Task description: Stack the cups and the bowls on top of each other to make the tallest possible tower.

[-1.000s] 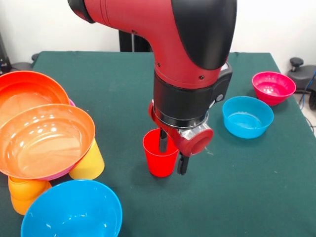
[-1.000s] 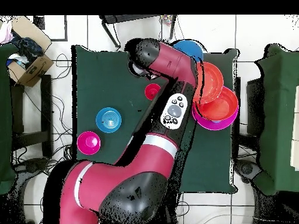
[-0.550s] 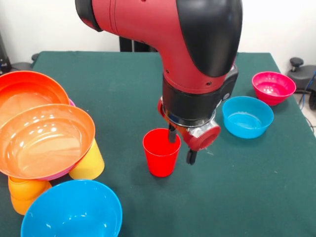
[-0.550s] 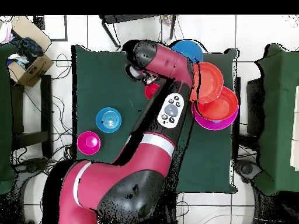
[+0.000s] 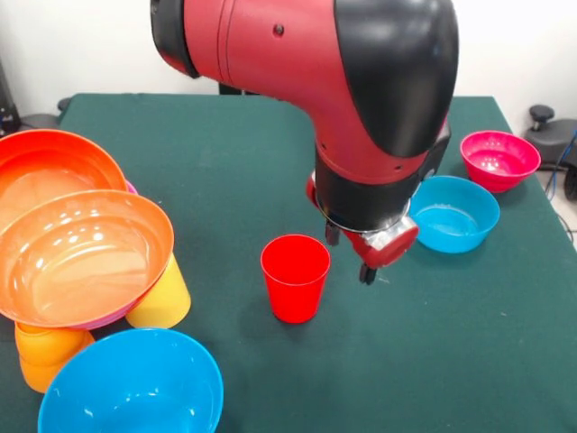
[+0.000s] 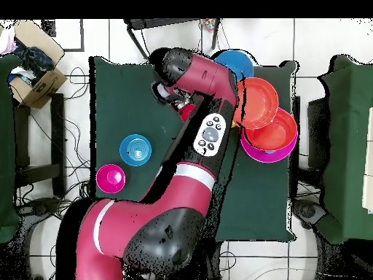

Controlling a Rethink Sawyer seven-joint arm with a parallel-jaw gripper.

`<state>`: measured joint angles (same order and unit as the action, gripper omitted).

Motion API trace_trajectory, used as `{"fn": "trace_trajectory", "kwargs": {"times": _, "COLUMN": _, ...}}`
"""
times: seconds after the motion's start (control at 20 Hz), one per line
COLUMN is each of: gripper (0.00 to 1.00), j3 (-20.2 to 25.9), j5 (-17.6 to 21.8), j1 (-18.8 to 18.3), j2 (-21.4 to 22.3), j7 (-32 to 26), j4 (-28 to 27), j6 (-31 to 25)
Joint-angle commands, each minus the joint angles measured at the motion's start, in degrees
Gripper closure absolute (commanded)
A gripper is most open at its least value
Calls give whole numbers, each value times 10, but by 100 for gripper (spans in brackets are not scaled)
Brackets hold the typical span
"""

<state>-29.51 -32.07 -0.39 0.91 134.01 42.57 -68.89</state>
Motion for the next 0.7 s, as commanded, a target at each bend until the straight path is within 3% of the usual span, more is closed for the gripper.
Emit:
{"fn": "trace_trajectory", "kwargs": {"times": 0.05, "gripper": 0, "j3": 45, "j5": 38, "j1": -1, "j2": -50, "j7": 46, "j4": -12, "j6": 58}}
{"fn": "trace_trajectory", "kwargs": {"times": 0.25, "gripper": 0, "j3": 50, "j5": 47, "j1": -2, "j2": -53, "j7": 19, "j4": -7, "j6": 98}}
{"fn": "trace_trajectory", "kwargs": {"times": 0.7, "gripper": 0, "j3": 25, "j5": 80, "j1": -3, "j2": -41, "j7": -10, "j4": 5, "j6": 57}}
